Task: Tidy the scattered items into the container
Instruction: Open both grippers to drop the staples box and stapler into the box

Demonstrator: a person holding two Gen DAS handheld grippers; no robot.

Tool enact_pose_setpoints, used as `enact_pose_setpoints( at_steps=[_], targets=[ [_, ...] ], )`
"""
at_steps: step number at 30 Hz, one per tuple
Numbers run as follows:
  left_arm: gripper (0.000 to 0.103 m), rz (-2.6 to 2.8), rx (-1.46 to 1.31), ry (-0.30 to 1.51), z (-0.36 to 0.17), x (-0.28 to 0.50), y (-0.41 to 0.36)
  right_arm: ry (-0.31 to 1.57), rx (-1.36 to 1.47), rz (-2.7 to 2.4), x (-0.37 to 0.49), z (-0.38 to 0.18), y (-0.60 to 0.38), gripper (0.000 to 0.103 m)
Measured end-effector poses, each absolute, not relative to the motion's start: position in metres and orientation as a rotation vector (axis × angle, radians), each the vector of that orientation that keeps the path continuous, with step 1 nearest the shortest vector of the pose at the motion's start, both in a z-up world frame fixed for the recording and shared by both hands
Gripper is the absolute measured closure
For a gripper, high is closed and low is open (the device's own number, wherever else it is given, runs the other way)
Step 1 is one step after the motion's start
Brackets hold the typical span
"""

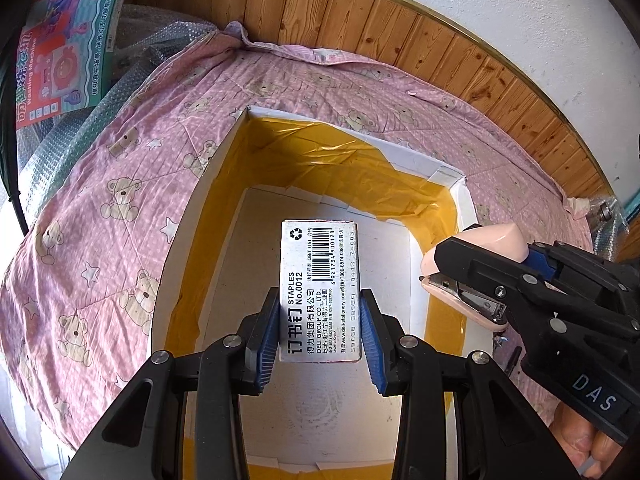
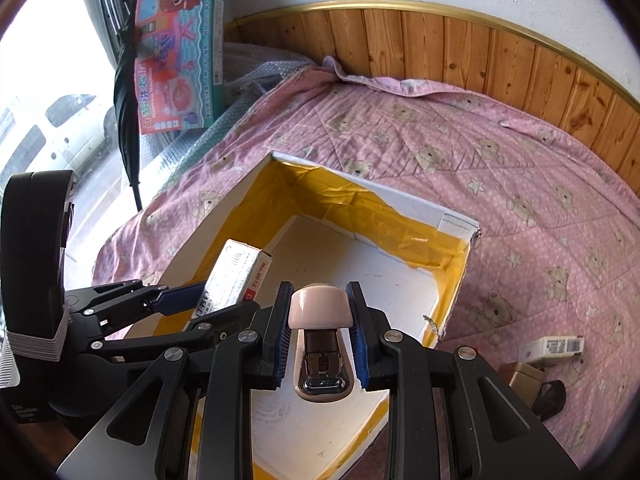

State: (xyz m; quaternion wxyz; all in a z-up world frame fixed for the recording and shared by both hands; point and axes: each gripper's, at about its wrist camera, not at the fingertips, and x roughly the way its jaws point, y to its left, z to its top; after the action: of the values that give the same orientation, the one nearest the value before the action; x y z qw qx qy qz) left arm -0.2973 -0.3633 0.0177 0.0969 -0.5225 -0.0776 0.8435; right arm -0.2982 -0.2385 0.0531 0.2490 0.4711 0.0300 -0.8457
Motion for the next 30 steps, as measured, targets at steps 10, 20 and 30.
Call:
enact_pose_setpoints(
  at_steps=[10,20,30],
  targets=[
    [0.054,2.538,-1.601,-0.234,0.002,-0.31,-0.37,-0.004,1.268,-2.302,-0.292,0.046,-0.221,0.068],
    [0.051,2.548,-1.549,-0.237,0.022,-0.273,-0.372,-0.027,1.182,-2.264,-0.226,0.067,-0.207,0.068],
    [0.051,2.575,-1.467,-0.156,0.045,-0.221,-0.359,-0.076,1.125,-2.253,-0.173,0.08,-0.197,0.068]
  ],
)
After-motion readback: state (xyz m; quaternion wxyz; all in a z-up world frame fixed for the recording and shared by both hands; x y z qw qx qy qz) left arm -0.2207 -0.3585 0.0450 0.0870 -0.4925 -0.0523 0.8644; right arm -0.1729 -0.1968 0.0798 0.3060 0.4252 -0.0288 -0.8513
